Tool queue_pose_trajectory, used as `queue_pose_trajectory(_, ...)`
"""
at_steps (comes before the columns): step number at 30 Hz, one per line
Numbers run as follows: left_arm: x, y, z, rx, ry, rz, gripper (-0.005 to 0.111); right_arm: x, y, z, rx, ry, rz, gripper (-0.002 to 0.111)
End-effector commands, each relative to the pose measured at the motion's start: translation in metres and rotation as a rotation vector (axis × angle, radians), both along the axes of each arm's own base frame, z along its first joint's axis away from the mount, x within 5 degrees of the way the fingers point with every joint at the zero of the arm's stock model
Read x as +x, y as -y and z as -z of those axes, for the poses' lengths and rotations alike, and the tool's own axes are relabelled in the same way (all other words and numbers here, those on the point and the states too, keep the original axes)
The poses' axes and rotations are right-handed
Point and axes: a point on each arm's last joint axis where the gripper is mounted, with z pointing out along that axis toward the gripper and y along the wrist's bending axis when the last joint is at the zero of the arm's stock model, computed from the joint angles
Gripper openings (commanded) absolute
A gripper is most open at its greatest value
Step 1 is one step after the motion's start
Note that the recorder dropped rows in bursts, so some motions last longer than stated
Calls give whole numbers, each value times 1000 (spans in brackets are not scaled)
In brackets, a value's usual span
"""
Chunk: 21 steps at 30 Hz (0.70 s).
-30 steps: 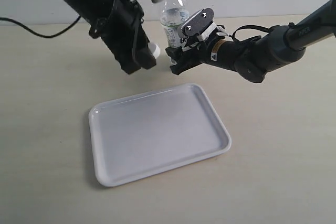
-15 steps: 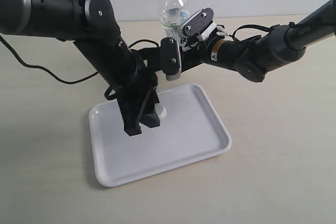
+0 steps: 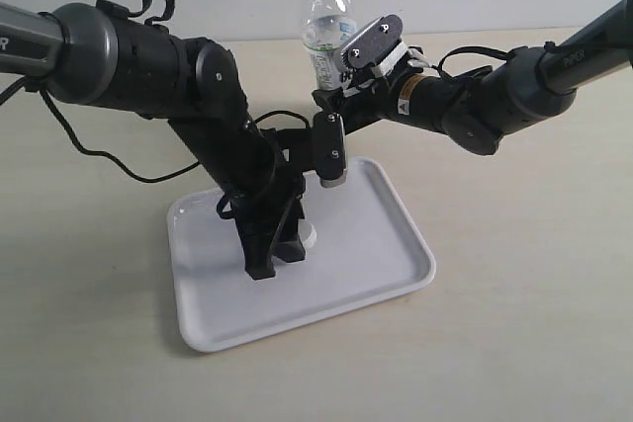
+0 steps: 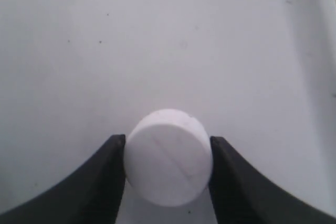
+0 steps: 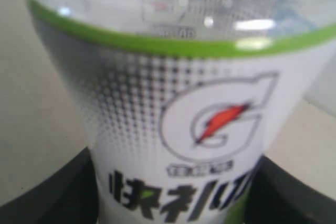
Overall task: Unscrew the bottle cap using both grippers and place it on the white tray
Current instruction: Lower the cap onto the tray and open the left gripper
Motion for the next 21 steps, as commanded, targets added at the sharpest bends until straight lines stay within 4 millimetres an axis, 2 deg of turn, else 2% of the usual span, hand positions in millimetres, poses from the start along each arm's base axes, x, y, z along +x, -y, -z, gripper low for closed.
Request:
queue_pose_trajectory(1, -4, 2, 6, 11, -21, 11, 12, 2, 2, -3, 1, 13, -1, 0)
queue_pose_trajectory(5, -4, 2, 6, 13, -24, 10, 46, 2, 2, -3, 1, 13, -1, 0)
queue_pose_trajectory(7, -4, 2, 6, 11, -23, 1, 58, 2, 2, -3, 1, 13, -1, 0)
queue_pose_trajectory(15, -3, 2, 4, 7, -11, 0, 61, 2, 1, -4, 6, 19, -4, 0)
queue_pose_trajectory(21, -2, 2, -22, -35, 41, -8, 61, 2, 1, -5, 28, 20, 2, 0)
